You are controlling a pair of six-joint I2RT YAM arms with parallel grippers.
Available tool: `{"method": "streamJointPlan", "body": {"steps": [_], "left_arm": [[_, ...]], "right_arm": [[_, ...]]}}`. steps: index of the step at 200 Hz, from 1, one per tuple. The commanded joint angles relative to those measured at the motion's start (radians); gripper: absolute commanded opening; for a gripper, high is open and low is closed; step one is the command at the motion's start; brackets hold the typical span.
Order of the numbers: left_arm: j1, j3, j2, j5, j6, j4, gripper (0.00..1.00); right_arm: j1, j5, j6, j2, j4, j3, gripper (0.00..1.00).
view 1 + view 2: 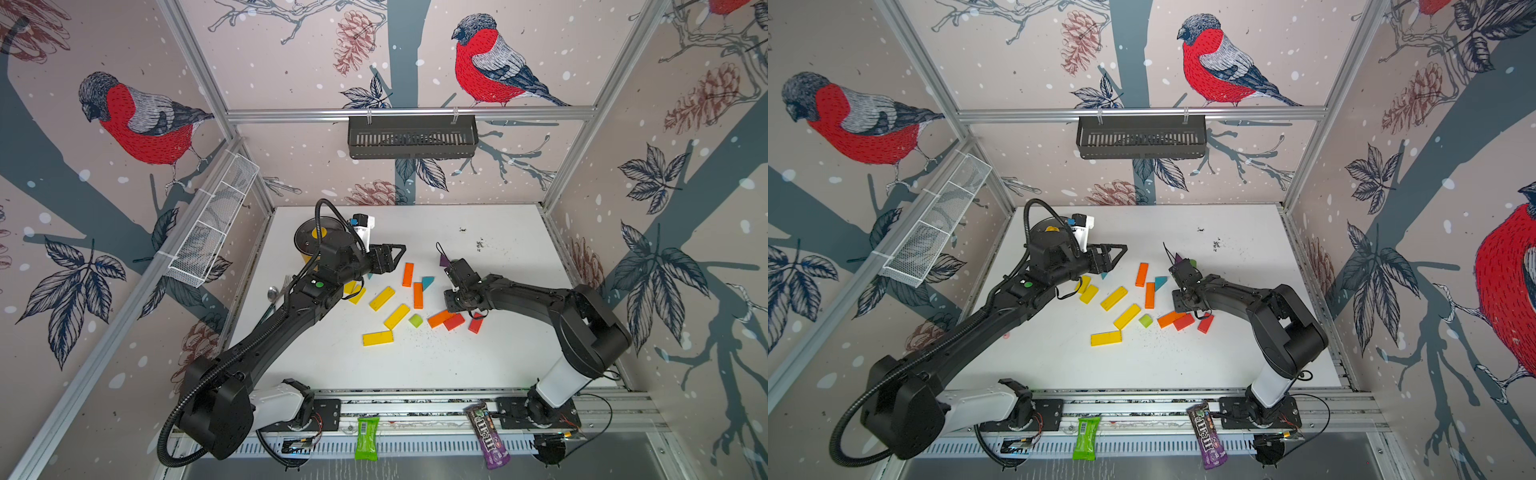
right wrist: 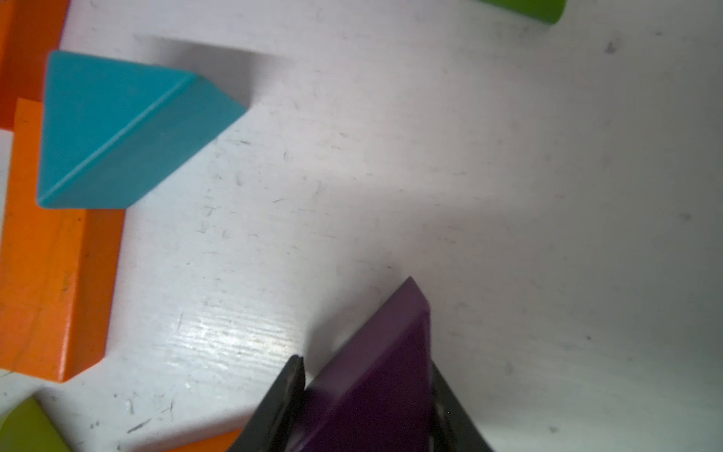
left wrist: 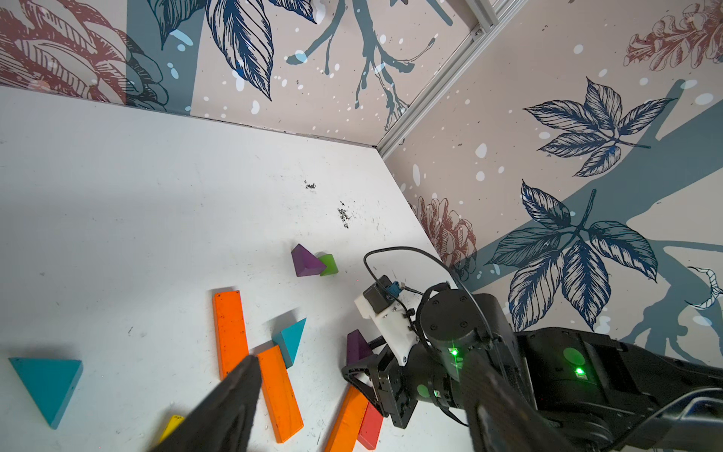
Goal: Assemble a carrot with building blocks
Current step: Pick up the building block from the center of the board, then assemble the building block at the center of the board.
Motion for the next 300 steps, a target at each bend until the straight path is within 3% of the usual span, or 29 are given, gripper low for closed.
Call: {"method": "streamJointPlan", "body": {"steps": [1, 31, 66, 126, 189, 245, 300], "left_arm": [[-0.003, 0.006, 0.003, 0.005, -0.001, 0.015, 0.81], [-0.013, 0.0, 0.023, 0.058, -0.007, 0.039, 0.83], [-0.088, 0.001, 0.103, 0.146, -0.027, 0.065, 0.98], [-0.155, 0.069, 0.252, 0.226, -0.069, -0.02, 0.98], [-0.152, 0.069, 0.247, 0.181, -0.066, -0.05, 0.98], [-0.152, 0.069, 0.247, 0.181, -0.066, -0.055, 0.97], [-0.152, 0.069, 0.245, 0.164, -0.057, -0.067, 0.98]], "right_arm": [[-0.016, 0.03, 0.012, -0.019, 0.031, 0.016, 0.4], [-0.062, 0.034, -0.012, -0.017, 0.027, 0.06, 0.4], [-0.197, -0.003, -0.05, -0.009, 0.042, 0.111, 0.4], [-0.356, -0.057, -0.103, 0.152, 0.046, 0.248, 0.4], [-0.35, -0.057, -0.126, 0.288, 0.029, 0.348, 0.4], [-0.337, -0.059, -0.127, 0.314, 0.027, 0.365, 0.43], [-0.325, -0.057, -0.119, 0.313, 0.024, 0.36, 0.54]]}}
